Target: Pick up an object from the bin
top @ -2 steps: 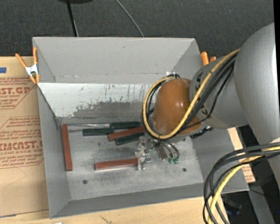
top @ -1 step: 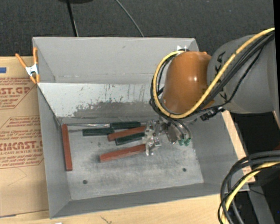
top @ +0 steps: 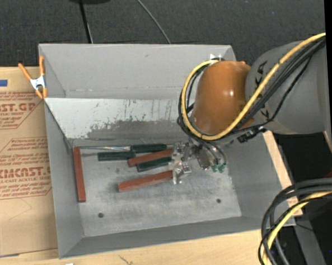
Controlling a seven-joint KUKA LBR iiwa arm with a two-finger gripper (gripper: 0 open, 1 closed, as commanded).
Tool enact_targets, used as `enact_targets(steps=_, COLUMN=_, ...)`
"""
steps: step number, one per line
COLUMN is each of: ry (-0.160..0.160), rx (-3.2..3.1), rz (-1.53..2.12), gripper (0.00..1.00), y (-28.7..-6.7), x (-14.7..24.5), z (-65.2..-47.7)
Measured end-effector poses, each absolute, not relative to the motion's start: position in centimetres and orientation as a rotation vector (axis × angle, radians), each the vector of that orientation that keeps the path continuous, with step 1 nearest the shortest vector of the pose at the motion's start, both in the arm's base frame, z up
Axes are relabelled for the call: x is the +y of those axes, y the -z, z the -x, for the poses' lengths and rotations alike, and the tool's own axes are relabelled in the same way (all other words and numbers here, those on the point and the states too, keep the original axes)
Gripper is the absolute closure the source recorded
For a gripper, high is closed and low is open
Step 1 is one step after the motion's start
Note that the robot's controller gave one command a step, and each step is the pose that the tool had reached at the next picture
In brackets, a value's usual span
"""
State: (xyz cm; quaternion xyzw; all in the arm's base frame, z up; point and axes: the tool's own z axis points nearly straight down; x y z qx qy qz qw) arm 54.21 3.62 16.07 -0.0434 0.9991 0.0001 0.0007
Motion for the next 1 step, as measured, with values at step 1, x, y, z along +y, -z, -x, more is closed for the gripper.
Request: enact_targets(steps=1, ry=0.0, rx=3.132, rz=0.207, gripper=1.0, y=-26.92, x=3.14, z=-55.94)
